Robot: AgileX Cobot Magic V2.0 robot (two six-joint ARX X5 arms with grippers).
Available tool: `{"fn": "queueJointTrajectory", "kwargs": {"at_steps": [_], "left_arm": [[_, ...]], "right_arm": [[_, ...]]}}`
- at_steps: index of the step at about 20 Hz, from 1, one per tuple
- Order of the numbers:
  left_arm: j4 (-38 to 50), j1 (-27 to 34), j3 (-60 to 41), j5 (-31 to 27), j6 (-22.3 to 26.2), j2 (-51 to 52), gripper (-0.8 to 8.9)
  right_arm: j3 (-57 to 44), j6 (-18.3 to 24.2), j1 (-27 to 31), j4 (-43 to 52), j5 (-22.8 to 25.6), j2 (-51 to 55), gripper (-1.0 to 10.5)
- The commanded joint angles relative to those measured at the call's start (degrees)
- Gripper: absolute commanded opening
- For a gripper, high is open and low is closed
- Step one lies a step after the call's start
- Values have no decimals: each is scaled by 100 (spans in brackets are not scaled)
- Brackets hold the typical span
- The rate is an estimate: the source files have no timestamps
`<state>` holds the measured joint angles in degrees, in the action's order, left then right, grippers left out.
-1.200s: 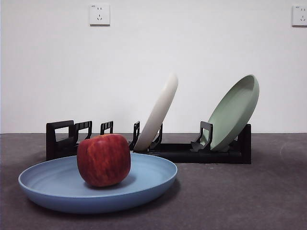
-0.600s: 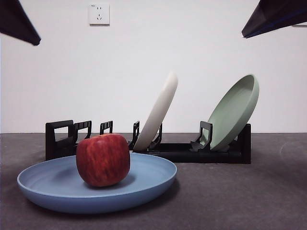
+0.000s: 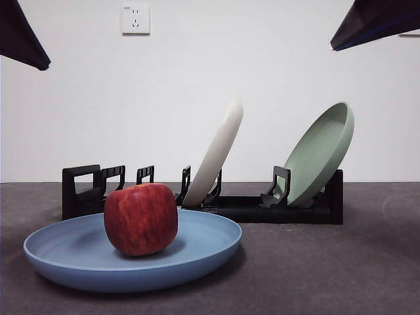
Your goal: Take the blue plate from the plate rack,put the plate on the table,take the apple from the table,put the apple in the plate
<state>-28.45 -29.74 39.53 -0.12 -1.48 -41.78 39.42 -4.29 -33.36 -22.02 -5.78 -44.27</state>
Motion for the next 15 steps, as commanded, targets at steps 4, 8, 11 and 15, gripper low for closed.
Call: {"fn": "queueJointTrajectory", "kwargs": {"at_steps": [4,8,11,15], "left_arm": [[1001,841,-334,44,452,1086,-3],[2664,1897,-1845,791,446,2210,-3],[2710,2339,-2761,914,457,2892,-3],[2702,2673,-3609,920,444,3534,-3]], "right_arm": [[-46,-52,-2,44,15,9,1],[-46,-52,-2,44,17,9,1],[-46,-52,-2,44,17,9,1],[-46,-52,-2,44,17,9,1]]}}
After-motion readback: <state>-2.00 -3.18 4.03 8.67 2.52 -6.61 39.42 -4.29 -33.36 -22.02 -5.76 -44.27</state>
